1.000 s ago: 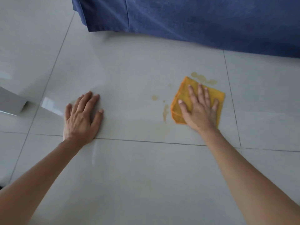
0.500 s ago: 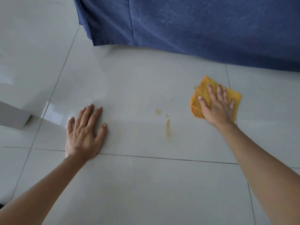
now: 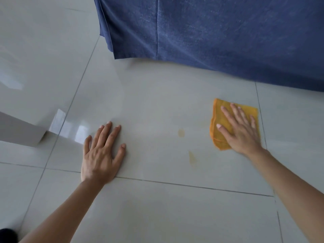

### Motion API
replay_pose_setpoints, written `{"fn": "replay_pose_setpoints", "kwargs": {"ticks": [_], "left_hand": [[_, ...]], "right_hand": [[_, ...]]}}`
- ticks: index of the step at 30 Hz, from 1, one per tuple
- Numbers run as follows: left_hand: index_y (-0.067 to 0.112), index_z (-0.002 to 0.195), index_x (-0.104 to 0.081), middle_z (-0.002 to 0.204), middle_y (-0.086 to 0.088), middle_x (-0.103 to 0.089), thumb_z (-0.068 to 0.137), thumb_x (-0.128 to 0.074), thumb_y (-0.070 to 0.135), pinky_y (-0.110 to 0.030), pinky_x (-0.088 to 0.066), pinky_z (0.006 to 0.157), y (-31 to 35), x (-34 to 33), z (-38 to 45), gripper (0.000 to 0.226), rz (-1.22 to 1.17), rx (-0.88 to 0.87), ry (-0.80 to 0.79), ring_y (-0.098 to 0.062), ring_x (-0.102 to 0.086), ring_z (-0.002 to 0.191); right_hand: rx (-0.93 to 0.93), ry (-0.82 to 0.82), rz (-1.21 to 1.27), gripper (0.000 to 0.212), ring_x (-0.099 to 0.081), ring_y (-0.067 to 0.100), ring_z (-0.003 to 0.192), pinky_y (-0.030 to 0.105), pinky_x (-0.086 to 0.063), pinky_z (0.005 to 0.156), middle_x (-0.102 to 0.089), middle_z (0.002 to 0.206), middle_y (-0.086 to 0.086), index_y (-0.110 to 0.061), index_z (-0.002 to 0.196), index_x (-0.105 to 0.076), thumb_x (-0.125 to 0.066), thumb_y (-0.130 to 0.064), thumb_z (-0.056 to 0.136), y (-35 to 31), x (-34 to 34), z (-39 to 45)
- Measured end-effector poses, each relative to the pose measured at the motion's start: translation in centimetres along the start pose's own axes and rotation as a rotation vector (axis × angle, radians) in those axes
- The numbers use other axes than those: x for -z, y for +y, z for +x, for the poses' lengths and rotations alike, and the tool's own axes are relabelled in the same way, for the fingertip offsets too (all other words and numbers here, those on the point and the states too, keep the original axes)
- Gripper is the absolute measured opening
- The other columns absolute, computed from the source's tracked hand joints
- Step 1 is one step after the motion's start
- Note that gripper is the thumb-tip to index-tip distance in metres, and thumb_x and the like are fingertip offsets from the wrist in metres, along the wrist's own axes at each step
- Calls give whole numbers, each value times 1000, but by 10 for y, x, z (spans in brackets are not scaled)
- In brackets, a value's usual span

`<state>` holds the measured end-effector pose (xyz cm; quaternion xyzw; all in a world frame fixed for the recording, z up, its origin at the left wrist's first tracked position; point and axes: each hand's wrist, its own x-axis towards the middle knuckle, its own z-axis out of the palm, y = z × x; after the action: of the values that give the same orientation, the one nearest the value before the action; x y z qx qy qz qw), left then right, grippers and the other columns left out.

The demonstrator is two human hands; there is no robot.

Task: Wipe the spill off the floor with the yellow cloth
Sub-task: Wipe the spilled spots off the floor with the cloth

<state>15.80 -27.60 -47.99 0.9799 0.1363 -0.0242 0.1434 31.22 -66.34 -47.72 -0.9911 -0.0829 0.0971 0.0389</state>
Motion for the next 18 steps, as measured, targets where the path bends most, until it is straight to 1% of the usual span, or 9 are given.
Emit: {"fn": "replay_pose_setpoints", "kwargs": {"ticks": [3,6,11,15,18], "left_hand": [[35,148,-24,158,9,-17,89,-24,55,-37,-6,117,1,1,1,62,-5,2,-9,-10,-10,146],[37,148,-22,158,10,-15,89,-23,55,-37,-4,117,1,1,1,62,-11,7,-14,-9,-9,146],[37,149,-20,158,12,-12,90,-23,55,-36,-2,118,0,0,1,62,-20,1,-15,-5,-4,145],[38,149,-14,158,13,-5,90,-20,56,-34,1,117,-2,-1,1,62,-8,-8,-19,-4,1,145],[38,149,-15,158,13,-6,91,-22,55,-34,1,117,-2,-2,2,61,-5,-7,-17,-5,0,145]], "right_hand": [[-171,31,40,68,2,15,150,54,0,118,2,164,-7,-42,152,-7,-21,-68,91,-15,1,35],[-237,52,66,68,4,18,150,57,1,117,2,164,-3,-36,153,-8,-21,-65,93,-42,5,69],[-211,96,106,69,1,20,150,59,0,116,-1,164,-1,-34,153,-11,-24,-64,93,-91,5,110],[-148,105,102,70,0,21,150,59,1,116,-2,164,0,-34,154,-12,-25,-64,92,-130,3,129],[-91,109,105,70,1,21,150,59,1,116,-2,164,0,-33,154,-12,-25,-63,92,-160,1,137]]}}
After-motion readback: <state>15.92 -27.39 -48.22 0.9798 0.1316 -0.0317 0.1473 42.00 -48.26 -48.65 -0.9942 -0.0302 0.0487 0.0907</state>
